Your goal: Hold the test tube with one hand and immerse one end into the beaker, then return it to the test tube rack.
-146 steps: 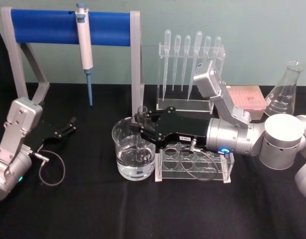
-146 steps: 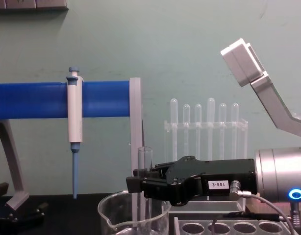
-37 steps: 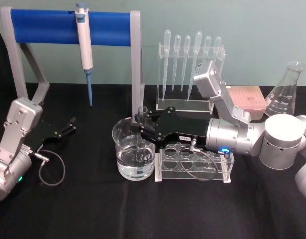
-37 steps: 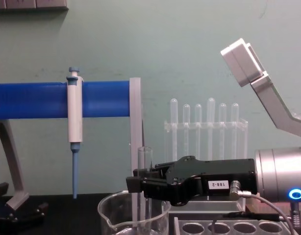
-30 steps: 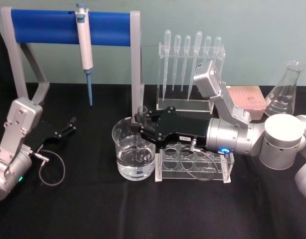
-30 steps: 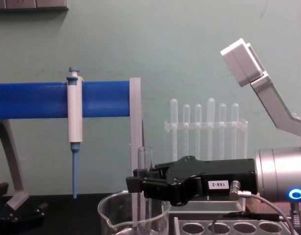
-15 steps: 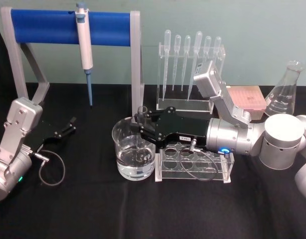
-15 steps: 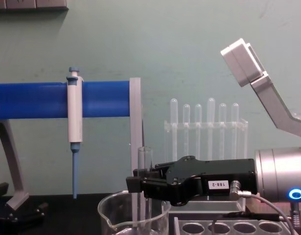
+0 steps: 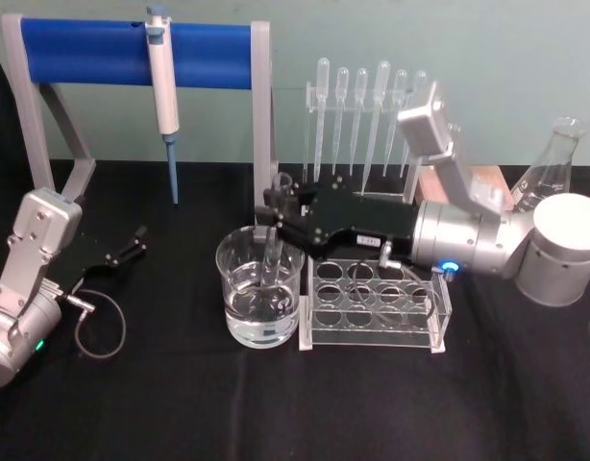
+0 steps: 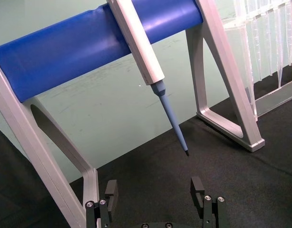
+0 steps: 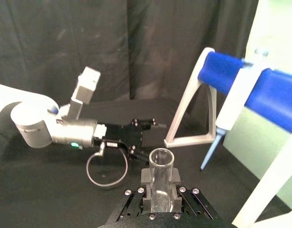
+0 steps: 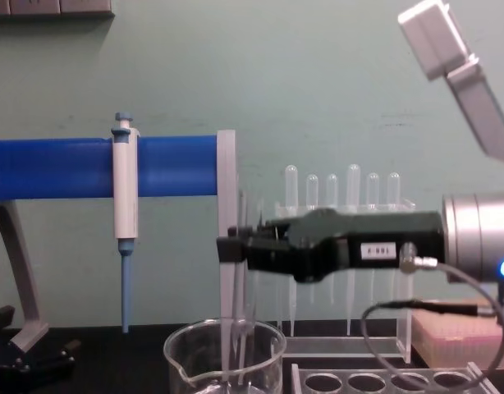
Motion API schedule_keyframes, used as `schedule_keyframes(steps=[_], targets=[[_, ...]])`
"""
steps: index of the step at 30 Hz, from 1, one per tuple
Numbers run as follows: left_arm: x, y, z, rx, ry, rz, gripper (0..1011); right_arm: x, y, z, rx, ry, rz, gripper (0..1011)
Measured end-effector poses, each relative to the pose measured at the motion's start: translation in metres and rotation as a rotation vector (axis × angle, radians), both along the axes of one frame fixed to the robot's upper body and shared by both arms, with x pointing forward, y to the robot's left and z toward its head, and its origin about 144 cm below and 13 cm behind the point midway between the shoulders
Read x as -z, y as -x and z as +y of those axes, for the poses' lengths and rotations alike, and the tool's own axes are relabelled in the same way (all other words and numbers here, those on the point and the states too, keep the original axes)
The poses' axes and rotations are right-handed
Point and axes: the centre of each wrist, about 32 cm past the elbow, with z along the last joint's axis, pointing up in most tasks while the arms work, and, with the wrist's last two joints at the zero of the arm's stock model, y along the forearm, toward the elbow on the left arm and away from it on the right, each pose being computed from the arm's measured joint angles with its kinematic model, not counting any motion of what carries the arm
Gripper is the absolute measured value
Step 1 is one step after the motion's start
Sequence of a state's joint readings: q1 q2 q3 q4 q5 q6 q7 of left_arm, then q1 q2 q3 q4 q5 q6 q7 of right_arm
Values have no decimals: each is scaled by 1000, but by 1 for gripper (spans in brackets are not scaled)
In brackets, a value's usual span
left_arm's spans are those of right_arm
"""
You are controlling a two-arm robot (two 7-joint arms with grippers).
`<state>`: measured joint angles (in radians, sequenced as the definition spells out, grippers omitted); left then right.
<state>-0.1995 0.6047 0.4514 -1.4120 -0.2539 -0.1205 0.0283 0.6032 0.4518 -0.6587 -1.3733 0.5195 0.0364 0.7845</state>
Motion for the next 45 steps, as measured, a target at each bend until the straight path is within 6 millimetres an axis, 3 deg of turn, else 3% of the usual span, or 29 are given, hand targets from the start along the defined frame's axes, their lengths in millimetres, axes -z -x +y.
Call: schedule_keyframes(steps=[11,17,21,27,34,45], targets=[[0,0,0,0,0,0,1000,-40,-2,-10,-17,-43,-42,228],[0,0,0,0,0,0,1000,-67,1,-33,-8,-74,-77,228],[0,0,0,0,0,0,1000,-73,5,-50,1,-74,-83,228],[0,0,0,0,0,0,1000,-71,16,-77,21,-61,-70,227],[0,0,0,0,0,0,1000,-55,33,-106,26,-41,-57,227],[0,0,0,0,0,0,1000,-32,38,-112,12,-9,-38,227]])
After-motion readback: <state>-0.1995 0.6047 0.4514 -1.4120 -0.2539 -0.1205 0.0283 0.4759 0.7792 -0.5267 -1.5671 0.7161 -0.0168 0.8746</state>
